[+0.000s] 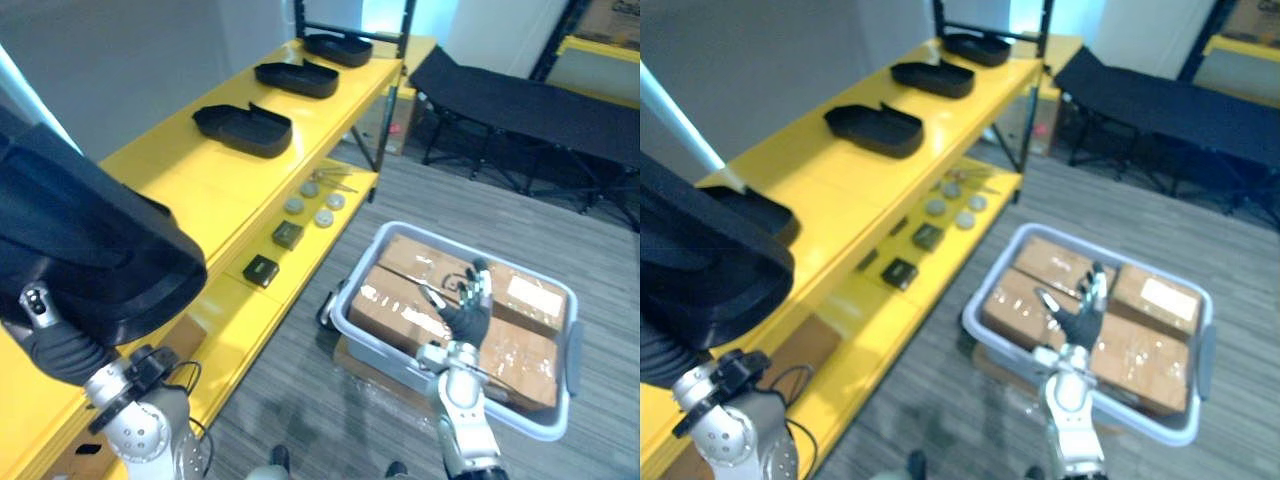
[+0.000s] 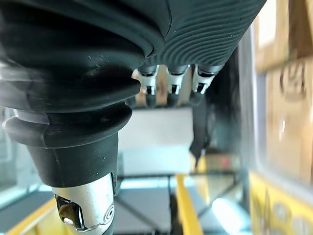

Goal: Walk over and take plastic housings, then place them on the shelf

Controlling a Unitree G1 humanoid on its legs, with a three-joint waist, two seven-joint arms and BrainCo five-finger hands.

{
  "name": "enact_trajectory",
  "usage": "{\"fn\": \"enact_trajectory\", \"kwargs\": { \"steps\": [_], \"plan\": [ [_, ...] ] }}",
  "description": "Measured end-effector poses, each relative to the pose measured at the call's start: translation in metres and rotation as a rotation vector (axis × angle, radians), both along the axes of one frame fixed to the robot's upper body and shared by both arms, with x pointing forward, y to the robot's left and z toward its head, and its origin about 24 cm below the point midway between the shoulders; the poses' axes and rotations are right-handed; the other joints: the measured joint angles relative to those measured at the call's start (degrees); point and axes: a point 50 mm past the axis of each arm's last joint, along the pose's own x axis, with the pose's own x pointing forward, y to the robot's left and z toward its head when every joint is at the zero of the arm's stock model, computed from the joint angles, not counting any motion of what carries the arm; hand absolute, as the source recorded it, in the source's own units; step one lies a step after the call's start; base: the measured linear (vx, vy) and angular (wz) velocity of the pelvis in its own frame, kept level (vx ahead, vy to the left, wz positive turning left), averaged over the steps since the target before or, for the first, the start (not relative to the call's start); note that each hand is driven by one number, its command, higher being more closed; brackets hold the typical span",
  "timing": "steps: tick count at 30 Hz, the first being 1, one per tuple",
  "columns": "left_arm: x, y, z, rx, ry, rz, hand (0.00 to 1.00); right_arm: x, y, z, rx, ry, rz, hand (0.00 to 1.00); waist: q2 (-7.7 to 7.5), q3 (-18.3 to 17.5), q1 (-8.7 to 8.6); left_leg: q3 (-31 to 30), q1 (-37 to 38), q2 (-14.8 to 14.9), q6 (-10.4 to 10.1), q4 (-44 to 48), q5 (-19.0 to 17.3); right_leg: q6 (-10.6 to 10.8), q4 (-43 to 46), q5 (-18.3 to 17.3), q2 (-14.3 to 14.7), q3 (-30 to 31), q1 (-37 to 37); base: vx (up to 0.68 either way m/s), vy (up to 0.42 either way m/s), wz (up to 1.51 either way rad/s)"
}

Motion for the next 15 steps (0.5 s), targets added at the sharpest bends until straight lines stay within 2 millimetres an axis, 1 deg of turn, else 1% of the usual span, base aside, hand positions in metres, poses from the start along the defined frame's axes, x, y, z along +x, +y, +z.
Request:
{"fn": "enact_trajectory", "kwargs": {
  "steps": [1, 2, 3, 4, 5, 6, 7, 8, 10, 12, 14, 15],
  "plan": [
    [-0.004, 0.004, -0.001, 0.013, 0.017, 0.040, 1.00, 0.005, 0.007, 0.001, -0.003, -0.002, 0.032, 0.00, -0.04, 0.00, 0.65, -2.09, -0.68, -0.58, 0.08, 0.58, 0.06, 0.65, 0.00, -0.58, -0.28, -2.28, 0.86, -0.03, -0.015, 0.72],
    [-0.005, 0.005, -0.002, 0.013, 0.019, 0.047, 1.00, 0.007, 0.010, 0.001, -0.005, -0.001, 0.045, 0.00, 0.05, 0.07, 1.11, -2.86, -0.84, -0.78, 0.11, 0.73, 0.08, 0.72, 0.00, -0.72, -0.33, -3.11, 1.31, -0.02, -0.021, 0.70],
    [-0.005, 0.006, -0.002, 0.013, 0.021, 0.051, 1.00, 0.008, 0.012, 0.000, -0.009, 0.001, 0.058, 0.00, 0.23, 0.17, 2.07, -4.07, -1.01, -1.08, 0.12, 0.97, 0.10, 0.69, 0.04, -1.00, -0.37, -4.40, 1.99, -0.03, -0.018, 0.65],
    [-0.008, 0.008, -0.002, 0.022, 0.023, 0.069, 1.00, 0.011, 0.016, 0.001, -0.012, -0.003, 0.085, 0.00, 0.35, 0.25, 3.17, -5.81, -1.46, -1.54, 0.13, 1.22, 0.11, 1.10, 0.24, -1.58, -0.50, -6.30, 2.78, -0.03, -0.021, 0.71],
    [-0.011, 0.010, -0.002, 0.031, 0.027, 0.084, 1.00, 0.012, 0.019, 0.002, -0.013, -0.007, 0.097, 0.00, 0.38, 0.26, 3.37, -6.86, -1.81, -1.78, 0.12, 1.28, 0.28, 1.32, 0.52, -1.84, -0.60, -7.52, 3.12, -0.01, -0.026, 0.84],
    [-0.016, 0.013, -0.003, 0.056, 0.042, 0.117, 1.00, 0.014, 0.022, 0.003, -0.015, -0.011, 0.114, 0.00, 0.38, 0.28, 4.31, -8.78, -2.32, -2.17, 0.10, 1.28, 0.55, 1.31, 1.09, -2.36, -0.68, -9.45, 3.57, 0.00, -0.025, 0.85],
    [-0.020, 0.015, -0.004, 0.071, 0.052, 0.137, 1.00, 0.014, 0.023, 0.003, -0.017, -0.011, 0.124, 0.00, 0.34, 0.32, 5.62, -10.55, -2.92, -2.61, 0.08, 1.43, 0.79, 1.34, 1.63, -2.87, -0.78, -11.15, 3.95, 0.01, -0.018, 0.80],
    [-0.023, 0.016, -0.004, 0.073, 0.055, 0.144, 1.00, 0.015, 0.023, 0.003, -0.018, -0.010, 0.129, 0.00, 0.23, 0.39, 6.19, -11.19, -3.10, -2.82, 0.09, 1.47, 0.86, 1.48, 1.91, -3.13, -0.88, -12.17, 4.19, 0.02, -0.009, 0.84],
    [-0.030, 0.019, -0.004, 0.091, 0.069, 0.163, 1.00, 0.017, 0.025, 0.004, -0.023, -0.011, 0.153, 0.00, -0.07, 0.62, 8.43, -15.22, -4.20, -4.10, 0.10, 2.97, 0.86, 1.37, 2.59, -3.72, -1.00, -16.24, 6.00, 0.01, -0.017, 0.86],
    [-0.033, 0.021, -0.005, 0.108, 0.086, 0.167, 1.00, 0.022, 0.027, 0.006, -0.031, -0.022, 0.166, 0.00, -0.21, 0.82, 9.40, -17.91, -4.78, -4.84, 0.10, 3.82, 0.86, 1.42, 3.15, -4.06, -1.08, -18.90, 7.29, -0.01, -0.023, 0.79],
    [-0.035, 0.021, -0.007, 0.116, 0.101, 0.168, 1.00, 0.026, 0.029, 0.008, -0.036, -0.037, 0.185, 0.00, -0.46, 1.04, 10.92, -19.56, -5.02, -5.66, 0.18, 4.69, 0.70, 1.30, 3.56, -4.34, -1.26, -20.68, 8.32, -0.03, -0.015, 0.59],
    [-0.035, 0.020, -0.006, 0.127, 0.104, 0.163, 1.00, 0.026, 0.030, 0.009, -0.041, -0.049, 0.190, 0.00, -0.69, 1.16, 12.01, -20.72, -5.37, -6.25, 0.22, 5.49, 0.40, 1.10, 3.64, -4.52, -1.26, -22.09, 9.09, -0.06, -0.017, 0.52]
  ]
}}
